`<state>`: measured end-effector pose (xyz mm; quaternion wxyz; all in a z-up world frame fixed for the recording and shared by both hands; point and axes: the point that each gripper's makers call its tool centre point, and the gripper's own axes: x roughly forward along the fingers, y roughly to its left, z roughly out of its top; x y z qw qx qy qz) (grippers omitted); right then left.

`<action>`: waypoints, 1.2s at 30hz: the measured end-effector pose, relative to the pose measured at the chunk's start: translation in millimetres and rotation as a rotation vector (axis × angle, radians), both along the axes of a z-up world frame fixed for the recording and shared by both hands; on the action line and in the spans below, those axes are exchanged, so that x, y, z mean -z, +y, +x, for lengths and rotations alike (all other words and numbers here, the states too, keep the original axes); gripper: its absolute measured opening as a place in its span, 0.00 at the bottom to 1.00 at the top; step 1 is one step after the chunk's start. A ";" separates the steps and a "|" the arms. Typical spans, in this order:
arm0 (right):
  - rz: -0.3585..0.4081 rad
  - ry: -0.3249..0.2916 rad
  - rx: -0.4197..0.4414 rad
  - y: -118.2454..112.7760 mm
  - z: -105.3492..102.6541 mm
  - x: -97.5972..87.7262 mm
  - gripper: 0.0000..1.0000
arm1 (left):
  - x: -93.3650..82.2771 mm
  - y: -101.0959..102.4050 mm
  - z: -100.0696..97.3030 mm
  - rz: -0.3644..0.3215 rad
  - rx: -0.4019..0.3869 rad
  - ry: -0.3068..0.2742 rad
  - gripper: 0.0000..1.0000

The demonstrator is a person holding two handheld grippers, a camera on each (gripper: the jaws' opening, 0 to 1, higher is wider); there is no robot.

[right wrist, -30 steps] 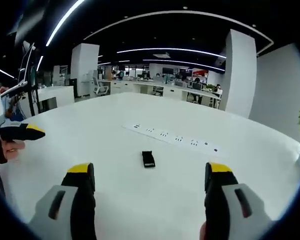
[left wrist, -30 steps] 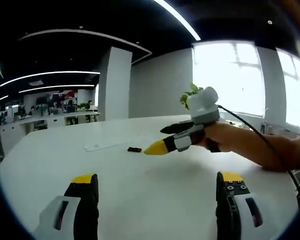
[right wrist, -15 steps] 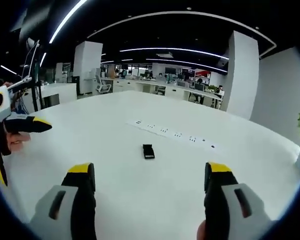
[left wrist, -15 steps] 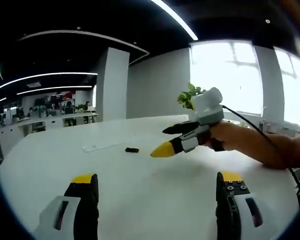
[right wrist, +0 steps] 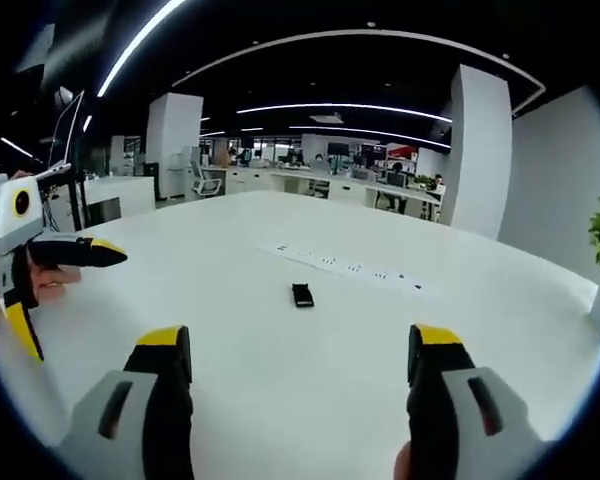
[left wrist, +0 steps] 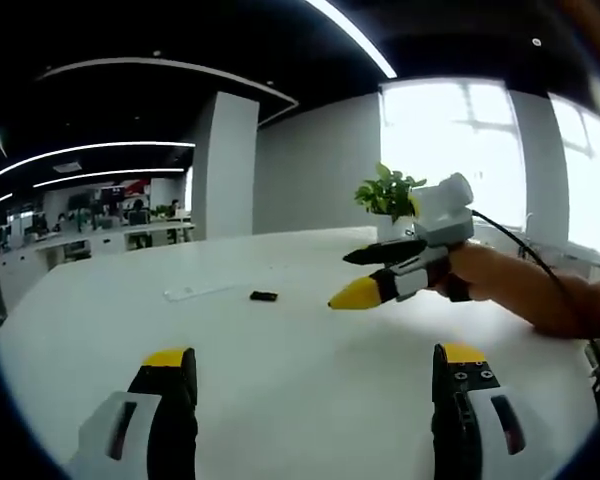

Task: Snap the two parts of the plastic buckle together until the buckle closes and remains connected.

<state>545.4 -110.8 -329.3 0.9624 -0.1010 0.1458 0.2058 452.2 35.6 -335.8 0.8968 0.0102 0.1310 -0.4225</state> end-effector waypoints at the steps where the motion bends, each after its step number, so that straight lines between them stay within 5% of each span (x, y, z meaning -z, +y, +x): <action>1: 0.004 0.003 -0.001 -0.5 -2.5 -0.1 0.90 | 0.0 0.1 -0.5 0.001 -0.001 0.000 0.99; 28: 0.021 -0.033 -0.017 2.1 -45.6 -9.8 0.88 | 8.9 6.3 -6.4 0.031 -0.032 0.021 0.99; 36: 0.033 -0.034 -0.022 0.3 -56.6 -8.9 0.87 | 6.5 10.9 18.6 0.044 -0.043 0.016 0.99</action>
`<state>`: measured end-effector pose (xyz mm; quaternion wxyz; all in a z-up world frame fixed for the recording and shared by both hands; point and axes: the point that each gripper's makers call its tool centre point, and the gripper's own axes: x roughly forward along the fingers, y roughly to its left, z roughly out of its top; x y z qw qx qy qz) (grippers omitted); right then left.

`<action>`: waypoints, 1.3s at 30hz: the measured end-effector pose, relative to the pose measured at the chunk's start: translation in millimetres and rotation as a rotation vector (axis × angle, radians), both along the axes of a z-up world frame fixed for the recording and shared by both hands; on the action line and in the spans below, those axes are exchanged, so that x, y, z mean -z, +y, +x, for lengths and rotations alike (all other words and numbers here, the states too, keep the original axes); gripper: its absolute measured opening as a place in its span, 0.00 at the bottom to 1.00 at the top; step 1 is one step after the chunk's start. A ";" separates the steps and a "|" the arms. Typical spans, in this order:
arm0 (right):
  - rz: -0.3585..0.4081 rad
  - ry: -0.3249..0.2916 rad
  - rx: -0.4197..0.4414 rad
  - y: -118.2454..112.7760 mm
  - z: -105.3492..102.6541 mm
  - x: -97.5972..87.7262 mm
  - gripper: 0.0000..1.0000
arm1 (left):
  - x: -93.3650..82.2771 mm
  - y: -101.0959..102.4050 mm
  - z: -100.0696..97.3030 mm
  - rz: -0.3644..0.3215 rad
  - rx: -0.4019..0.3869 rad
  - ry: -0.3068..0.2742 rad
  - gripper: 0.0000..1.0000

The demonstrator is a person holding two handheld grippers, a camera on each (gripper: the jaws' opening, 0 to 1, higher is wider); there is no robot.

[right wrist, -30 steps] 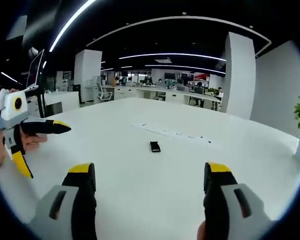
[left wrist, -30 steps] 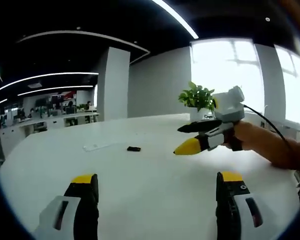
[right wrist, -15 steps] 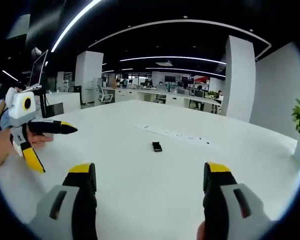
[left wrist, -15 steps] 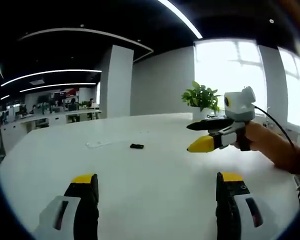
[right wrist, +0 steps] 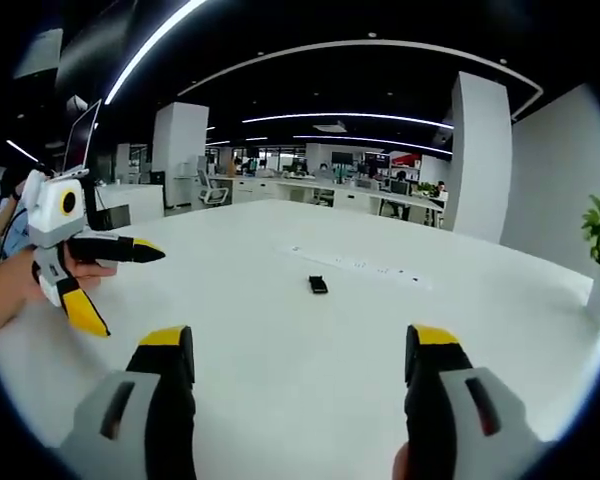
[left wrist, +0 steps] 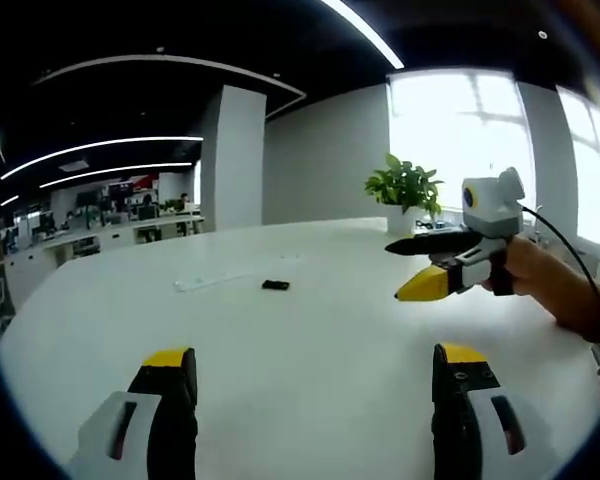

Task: Snap the two parts of the plastic buckle together until the buckle closes and remains connected.

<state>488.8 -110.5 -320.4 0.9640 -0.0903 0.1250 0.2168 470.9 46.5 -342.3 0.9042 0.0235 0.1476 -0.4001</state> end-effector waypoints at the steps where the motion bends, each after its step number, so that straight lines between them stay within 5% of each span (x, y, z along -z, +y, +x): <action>1: 0.002 0.000 -0.002 -0.4 -1.9 0.2 0.87 | -0.1 0.4 1.7 0.000 -0.001 0.001 0.99; 6: -0.007 0.008 -0.011 -1.7 -11.6 5.8 0.87 | -2.6 2.0 4.7 0.005 -0.013 -0.011 0.99; 8: -0.013 0.015 -0.018 -2.1 -12.5 8.2 0.86 | -8.4 7.6 11.2 0.032 -0.057 -0.063 0.97; 29: -0.003 -0.003 -0.004 -14.0 -40.9 7.5 0.84 | 0.0 7.5 3.7 0.007 -0.061 -0.004 0.99; 39: 0.012 -0.013 -0.006 -13.3 -48.2 4.7 0.85 | 8.7 8.4 -21.1 0.021 -0.053 0.002 0.99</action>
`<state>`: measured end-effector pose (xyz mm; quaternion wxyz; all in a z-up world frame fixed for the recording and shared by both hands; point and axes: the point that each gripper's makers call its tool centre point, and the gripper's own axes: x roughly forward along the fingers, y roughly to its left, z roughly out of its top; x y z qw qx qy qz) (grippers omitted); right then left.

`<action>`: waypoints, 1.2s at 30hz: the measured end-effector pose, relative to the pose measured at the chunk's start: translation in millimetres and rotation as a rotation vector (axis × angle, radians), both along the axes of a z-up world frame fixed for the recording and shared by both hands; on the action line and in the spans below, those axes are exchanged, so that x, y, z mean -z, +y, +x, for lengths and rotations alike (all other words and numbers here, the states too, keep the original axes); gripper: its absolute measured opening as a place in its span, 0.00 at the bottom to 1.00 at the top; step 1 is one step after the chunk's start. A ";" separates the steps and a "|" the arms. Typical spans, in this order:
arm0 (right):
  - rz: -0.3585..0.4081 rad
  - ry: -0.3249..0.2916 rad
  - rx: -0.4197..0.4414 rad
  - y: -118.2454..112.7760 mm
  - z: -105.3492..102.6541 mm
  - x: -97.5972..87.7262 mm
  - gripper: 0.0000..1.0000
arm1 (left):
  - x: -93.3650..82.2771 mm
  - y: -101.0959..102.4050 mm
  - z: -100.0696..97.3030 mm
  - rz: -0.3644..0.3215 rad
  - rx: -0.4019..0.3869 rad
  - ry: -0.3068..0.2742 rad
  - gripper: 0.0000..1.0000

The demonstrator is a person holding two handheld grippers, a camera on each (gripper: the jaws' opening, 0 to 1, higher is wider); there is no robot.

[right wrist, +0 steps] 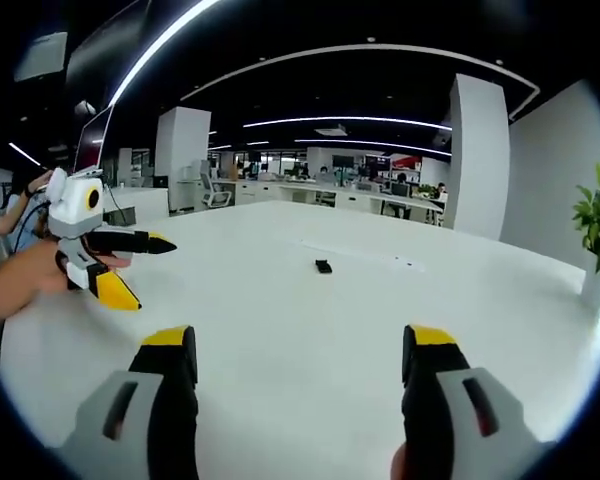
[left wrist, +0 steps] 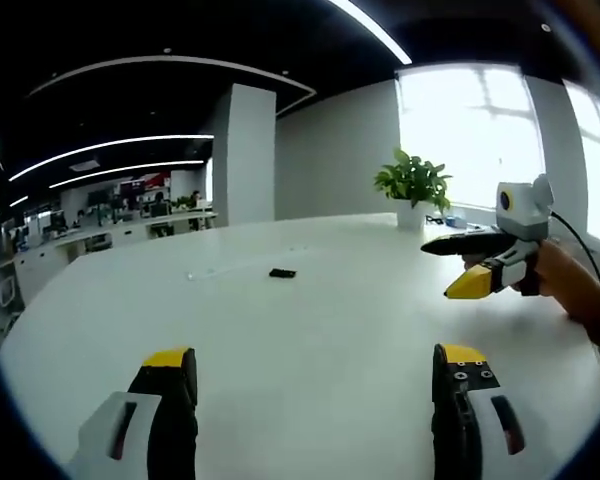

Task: Snap the two parts of the plastic buckle together until the buckle closes and remains connected.

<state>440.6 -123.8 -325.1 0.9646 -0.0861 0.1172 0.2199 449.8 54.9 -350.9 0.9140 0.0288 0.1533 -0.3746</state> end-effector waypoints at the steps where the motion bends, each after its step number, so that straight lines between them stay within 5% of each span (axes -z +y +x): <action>1: -0.005 -0.004 0.002 -0.3 -1.4 -0.1 0.85 | 0.0 0.0 -4.2 0.004 0.002 -0.005 0.99; 15: -0.016 -0.008 0.012 -6.3 -24.3 8.7 0.86 | -4.2 2.9 -45.0 0.006 0.008 -0.064 0.99; 24: -0.010 -0.044 0.034 -17.0 -33.6 5.8 0.86 | -10.5 11.5 -40.9 0.016 -0.025 -0.100 0.93; 28: 0.030 -0.041 0.006 -8.4 -37.2 3.4 0.78 | -17.4 17.6 -35.6 -0.044 -0.061 -0.087 0.95; 36: -0.014 -0.064 0.011 -7.0 -38.7 3.0 0.86 | -13.9 12.3 -39.0 -0.020 -0.044 -0.091 0.96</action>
